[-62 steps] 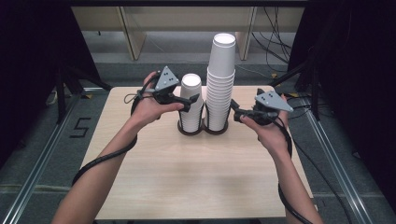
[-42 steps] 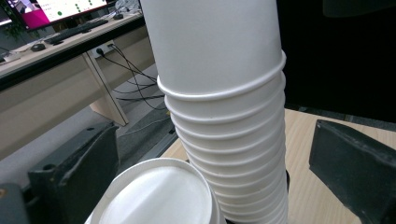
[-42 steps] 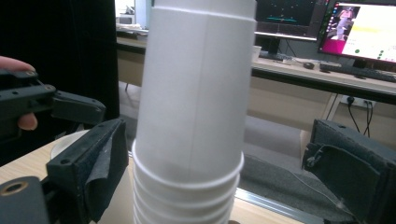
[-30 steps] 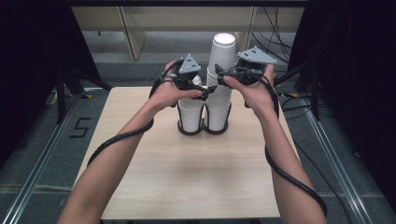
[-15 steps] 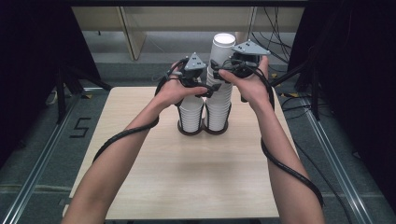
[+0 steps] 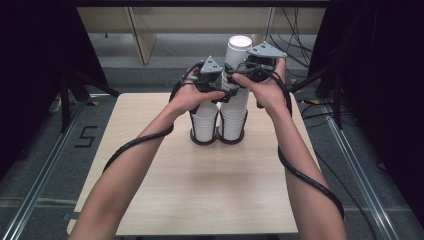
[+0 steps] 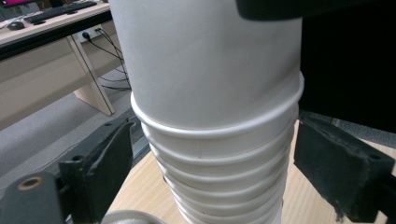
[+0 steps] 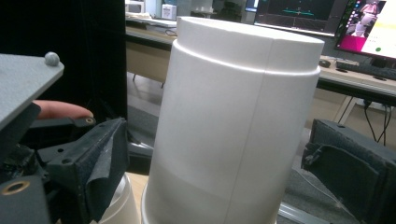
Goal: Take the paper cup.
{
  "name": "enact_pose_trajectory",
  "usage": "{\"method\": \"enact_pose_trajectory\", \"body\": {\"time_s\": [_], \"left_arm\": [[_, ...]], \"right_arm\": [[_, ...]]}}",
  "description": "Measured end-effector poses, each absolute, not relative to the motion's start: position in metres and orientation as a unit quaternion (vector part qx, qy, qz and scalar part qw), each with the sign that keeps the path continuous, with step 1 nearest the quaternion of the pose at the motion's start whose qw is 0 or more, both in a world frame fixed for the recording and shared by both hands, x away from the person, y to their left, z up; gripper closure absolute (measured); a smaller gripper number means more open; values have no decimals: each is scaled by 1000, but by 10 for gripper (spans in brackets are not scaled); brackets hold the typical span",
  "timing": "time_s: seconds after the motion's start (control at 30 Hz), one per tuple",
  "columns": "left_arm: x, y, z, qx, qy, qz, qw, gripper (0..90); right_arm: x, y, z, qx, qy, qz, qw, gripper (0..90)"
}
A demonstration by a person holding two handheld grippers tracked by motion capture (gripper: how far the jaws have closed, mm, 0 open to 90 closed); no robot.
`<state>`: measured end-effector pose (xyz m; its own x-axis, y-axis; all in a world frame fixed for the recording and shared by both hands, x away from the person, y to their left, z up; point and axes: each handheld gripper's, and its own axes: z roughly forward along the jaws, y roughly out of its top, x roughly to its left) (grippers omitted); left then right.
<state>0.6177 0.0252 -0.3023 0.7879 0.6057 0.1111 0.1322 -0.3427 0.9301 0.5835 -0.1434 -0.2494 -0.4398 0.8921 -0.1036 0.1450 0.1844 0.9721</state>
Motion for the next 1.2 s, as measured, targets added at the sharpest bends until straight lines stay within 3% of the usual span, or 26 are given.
{"method": "enact_pose_trajectory", "body": {"time_s": [1.2], "left_arm": [[623, 20, -307, 785, 252, 196, 530, 116]], "right_arm": [[598, -136, -251, 394, 666, 516, 368, 134]]}}
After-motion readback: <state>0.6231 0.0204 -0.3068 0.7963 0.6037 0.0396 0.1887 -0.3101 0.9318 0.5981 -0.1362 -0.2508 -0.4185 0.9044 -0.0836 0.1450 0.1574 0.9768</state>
